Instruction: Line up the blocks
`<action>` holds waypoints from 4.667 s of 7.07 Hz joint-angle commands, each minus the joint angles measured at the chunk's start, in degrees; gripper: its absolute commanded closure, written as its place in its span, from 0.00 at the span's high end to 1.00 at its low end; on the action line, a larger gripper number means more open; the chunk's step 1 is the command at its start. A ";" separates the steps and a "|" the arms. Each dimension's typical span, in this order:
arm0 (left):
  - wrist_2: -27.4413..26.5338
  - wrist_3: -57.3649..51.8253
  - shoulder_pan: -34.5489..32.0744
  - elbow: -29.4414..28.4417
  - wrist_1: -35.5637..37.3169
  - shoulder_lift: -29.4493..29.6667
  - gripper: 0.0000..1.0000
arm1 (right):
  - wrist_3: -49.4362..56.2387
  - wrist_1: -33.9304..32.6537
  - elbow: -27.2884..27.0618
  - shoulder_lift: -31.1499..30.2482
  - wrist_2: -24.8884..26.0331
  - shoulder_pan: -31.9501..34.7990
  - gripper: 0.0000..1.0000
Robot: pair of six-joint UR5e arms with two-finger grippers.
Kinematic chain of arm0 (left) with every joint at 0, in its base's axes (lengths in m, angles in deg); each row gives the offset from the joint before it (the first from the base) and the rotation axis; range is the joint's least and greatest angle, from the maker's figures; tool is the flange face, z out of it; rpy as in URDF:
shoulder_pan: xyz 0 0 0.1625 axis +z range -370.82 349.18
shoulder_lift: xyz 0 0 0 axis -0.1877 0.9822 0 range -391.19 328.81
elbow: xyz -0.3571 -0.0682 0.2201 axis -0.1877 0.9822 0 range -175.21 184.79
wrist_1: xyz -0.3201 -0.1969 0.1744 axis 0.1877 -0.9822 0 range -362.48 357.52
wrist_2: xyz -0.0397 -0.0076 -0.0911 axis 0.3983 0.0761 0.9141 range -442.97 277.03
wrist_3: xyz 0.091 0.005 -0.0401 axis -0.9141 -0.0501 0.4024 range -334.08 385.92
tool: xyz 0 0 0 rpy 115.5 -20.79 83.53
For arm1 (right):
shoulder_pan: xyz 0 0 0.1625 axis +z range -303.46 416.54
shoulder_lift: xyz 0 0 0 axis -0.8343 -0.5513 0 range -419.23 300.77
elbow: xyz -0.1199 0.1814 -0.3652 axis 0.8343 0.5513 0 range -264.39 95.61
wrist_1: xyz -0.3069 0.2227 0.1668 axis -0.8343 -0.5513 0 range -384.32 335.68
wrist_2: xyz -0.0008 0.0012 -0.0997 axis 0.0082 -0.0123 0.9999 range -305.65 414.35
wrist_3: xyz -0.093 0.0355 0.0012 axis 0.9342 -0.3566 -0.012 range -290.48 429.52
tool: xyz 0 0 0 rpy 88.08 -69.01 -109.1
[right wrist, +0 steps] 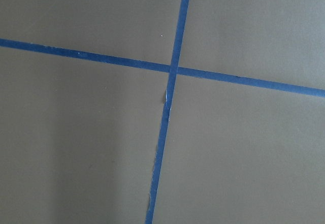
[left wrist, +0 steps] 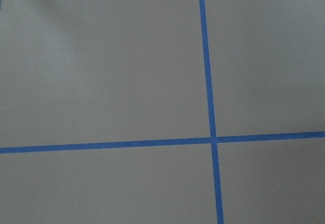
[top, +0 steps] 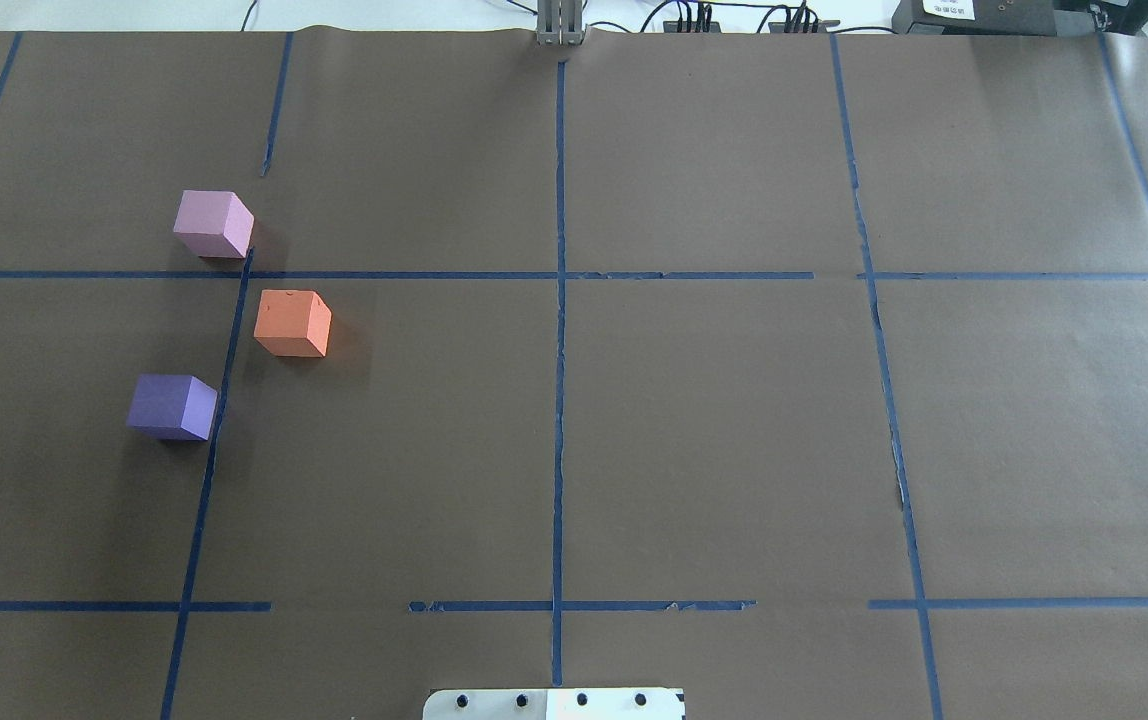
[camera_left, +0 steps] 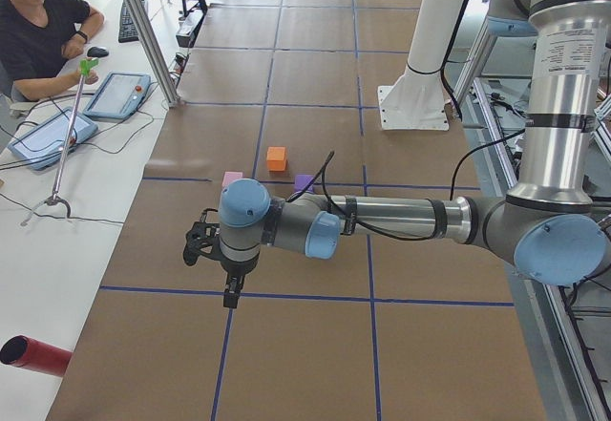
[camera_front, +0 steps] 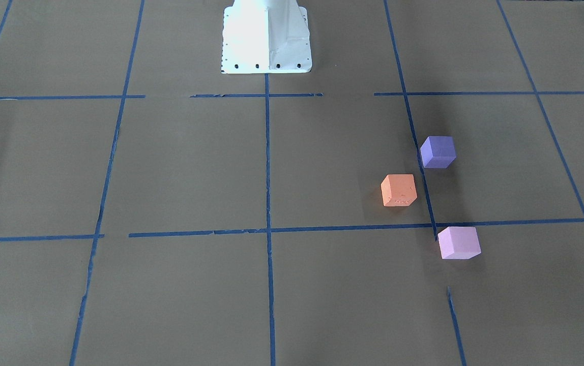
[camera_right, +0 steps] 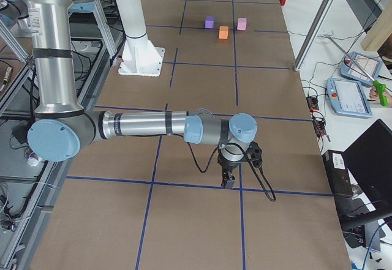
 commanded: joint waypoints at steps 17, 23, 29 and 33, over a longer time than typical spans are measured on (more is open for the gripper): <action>-4.05 36.92 43.84 6.72 0.79 20.38 0.99 | 0.00 0.00 0.00 0.02 0.00 0.00 1.00; -4.05 40.06 45.61 -0.13 -2.18 22.76 0.99 | 0.09 0.00 0.00 0.02 0.00 0.00 1.00; -4.05 48.69 47.02 -3.40 -6.50 23.72 0.99 | 0.00 0.00 0.00 0.02 0.00 0.00 1.00; -4.32 50.01 47.99 -3.48 -6.59 23.72 0.99 | 0.00 0.00 0.00 -0.07 0.00 0.00 1.00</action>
